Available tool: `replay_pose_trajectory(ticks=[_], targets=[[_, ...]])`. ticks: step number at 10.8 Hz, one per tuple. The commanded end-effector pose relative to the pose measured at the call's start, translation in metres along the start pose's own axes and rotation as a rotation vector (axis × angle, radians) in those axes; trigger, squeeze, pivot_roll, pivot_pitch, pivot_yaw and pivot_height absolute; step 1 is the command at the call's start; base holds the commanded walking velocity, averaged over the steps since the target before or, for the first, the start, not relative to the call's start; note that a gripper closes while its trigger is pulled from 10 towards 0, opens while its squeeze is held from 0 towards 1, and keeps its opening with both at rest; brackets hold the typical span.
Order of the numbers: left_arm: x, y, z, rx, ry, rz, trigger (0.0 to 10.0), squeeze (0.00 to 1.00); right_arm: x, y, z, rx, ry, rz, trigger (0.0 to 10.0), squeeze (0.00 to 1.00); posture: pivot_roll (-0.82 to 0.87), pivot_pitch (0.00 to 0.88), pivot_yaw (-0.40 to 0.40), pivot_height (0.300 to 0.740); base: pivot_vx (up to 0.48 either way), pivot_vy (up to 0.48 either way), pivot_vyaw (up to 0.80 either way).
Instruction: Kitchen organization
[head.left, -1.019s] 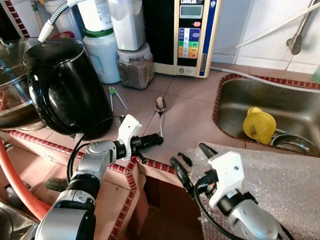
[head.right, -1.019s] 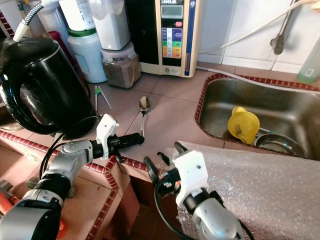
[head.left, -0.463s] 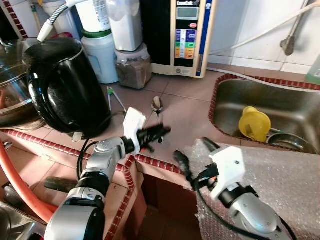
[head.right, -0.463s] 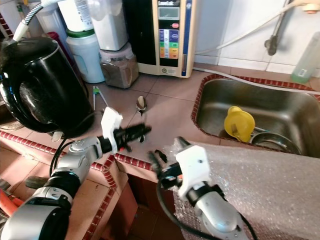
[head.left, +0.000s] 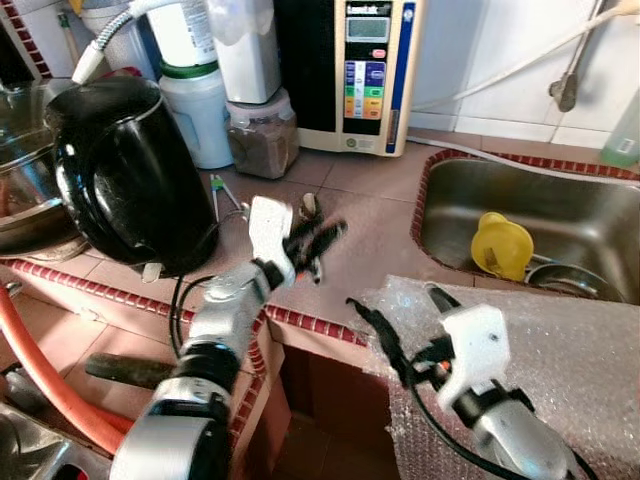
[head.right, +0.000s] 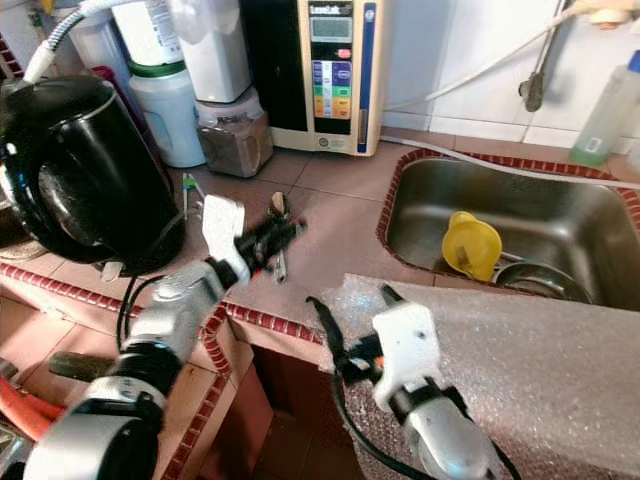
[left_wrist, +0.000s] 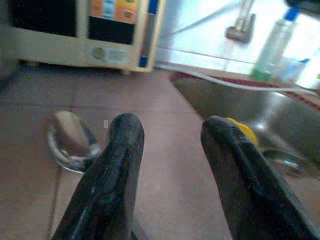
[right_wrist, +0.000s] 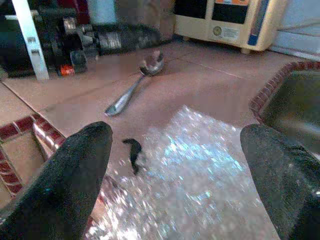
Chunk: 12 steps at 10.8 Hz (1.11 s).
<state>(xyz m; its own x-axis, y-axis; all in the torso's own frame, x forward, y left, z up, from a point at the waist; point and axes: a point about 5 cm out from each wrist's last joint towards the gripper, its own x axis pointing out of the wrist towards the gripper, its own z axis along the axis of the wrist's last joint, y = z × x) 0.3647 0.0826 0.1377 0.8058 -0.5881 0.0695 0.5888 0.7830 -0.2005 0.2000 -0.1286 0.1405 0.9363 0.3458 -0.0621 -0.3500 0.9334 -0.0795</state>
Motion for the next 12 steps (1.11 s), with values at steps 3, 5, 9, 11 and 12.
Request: replay_pose_trajectory(ticks=[3,5,9,11,12], targets=[[-0.002,-0.004,-0.016,0.037,0.038,0.1,10.0,1.0,-0.003,-0.004,0.001,-0.008,-0.003,-0.017,10.0,0.0,-0.13,0.0,0.062,0.74,0.0,0.0,-0.3],[-0.001,0.001,-0.02,0.09,0.068,0.211,10.0,1.0,0.0,-0.002,0.003,-0.01,-0.013,-0.011,10.0,0.0,-0.14,0.0,0.061,0.74,0.0,0.0,0.0],[-0.002,-0.005,-0.027,0.07,0.067,0.236,10.0,1.0,0.003,-0.001,0.003,-0.011,-0.019,-0.009,10.0,0.0,-0.12,0.0,0.063,0.74,0.0,0.0,0.0],[-0.002,-0.006,-0.028,0.066,0.07,0.235,10.0,1.0,0.005,-0.001,0.003,-0.013,-0.023,-0.007,10.0,0.0,-0.12,0.0,0.064,0.74,0.0,-0.148,0.0],[-0.002,-0.006,-0.029,0.066,0.074,0.233,10.0,1.0,0.006,0.0,0.003,-0.016,-0.025,-0.004,10.0,0.0,-0.12,0.0,0.065,0.74,0.0,-0.319,0.0]])
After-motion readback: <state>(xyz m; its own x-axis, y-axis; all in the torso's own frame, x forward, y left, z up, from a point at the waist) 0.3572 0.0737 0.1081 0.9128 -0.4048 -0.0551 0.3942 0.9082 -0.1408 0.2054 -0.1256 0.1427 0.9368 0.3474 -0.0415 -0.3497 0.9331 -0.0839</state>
